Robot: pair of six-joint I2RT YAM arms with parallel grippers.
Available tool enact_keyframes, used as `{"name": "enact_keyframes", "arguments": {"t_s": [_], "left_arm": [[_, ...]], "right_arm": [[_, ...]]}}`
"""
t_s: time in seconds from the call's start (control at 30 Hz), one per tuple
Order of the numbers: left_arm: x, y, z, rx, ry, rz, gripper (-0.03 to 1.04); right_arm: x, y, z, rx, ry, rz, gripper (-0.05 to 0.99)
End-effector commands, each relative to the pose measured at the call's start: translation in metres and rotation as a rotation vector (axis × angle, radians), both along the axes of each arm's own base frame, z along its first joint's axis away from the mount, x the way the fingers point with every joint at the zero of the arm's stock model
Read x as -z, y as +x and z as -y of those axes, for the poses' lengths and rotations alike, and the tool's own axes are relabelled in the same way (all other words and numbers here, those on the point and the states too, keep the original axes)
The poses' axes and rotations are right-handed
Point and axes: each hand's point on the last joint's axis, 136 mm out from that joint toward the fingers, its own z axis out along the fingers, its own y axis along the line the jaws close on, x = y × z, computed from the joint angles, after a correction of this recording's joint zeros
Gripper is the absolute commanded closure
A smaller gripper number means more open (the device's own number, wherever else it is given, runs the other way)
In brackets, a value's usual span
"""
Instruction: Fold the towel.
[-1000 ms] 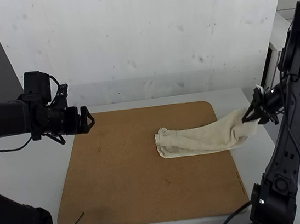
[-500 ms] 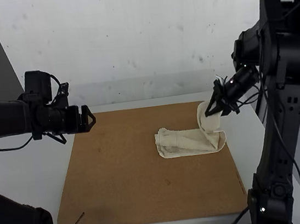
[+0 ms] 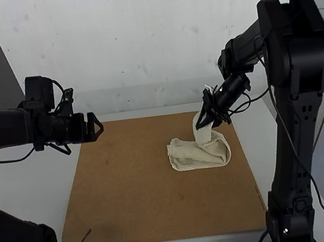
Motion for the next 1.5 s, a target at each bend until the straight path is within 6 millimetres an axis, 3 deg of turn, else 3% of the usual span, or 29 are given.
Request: {"name": "enact_keyframes", "arguments": {"t_s": [0.0,0.37,0.83,0.9,1.0,1.2,1.47], "left_arm": [[-0.022,0.010,0.002,0.011,-0.021,0.058,0.03],[-0.029,0.010,0.002,0.014,-0.028,0.078,0.03],[-0.030,0.008,-0.002,0.012,-0.046,0.080,0.03],[-0.033,0.007,-0.002,0.011,-0.046,0.090,0.03],[-0.033,0.006,-0.002,0.012,-0.050,0.090,0.03],[-0.029,0.005,-0.005,0.006,-0.052,0.080,0.03],[-0.029,0.005,-0.006,0.004,-0.052,0.081,0.03]], "right_arm": [[-0.015,0.005,-0.019,0.011,0.017,0.015,0.91],[0.005,0.011,-0.062,-0.005,0.025,-0.022,0.91],[0.034,0.001,-0.085,-0.013,0.021,-0.074,0.88],[0.037,-0.002,-0.088,-0.025,0.018,-0.081,0.71],[0.044,-0.004,-0.092,-0.044,0.001,-0.065,-0.02],[0.043,-0.004,-0.092,-0.051,-0.004,-0.047,-0.04],[-0.014,0.018,-0.075,0.008,0.022,0.037,-0.04]]}}
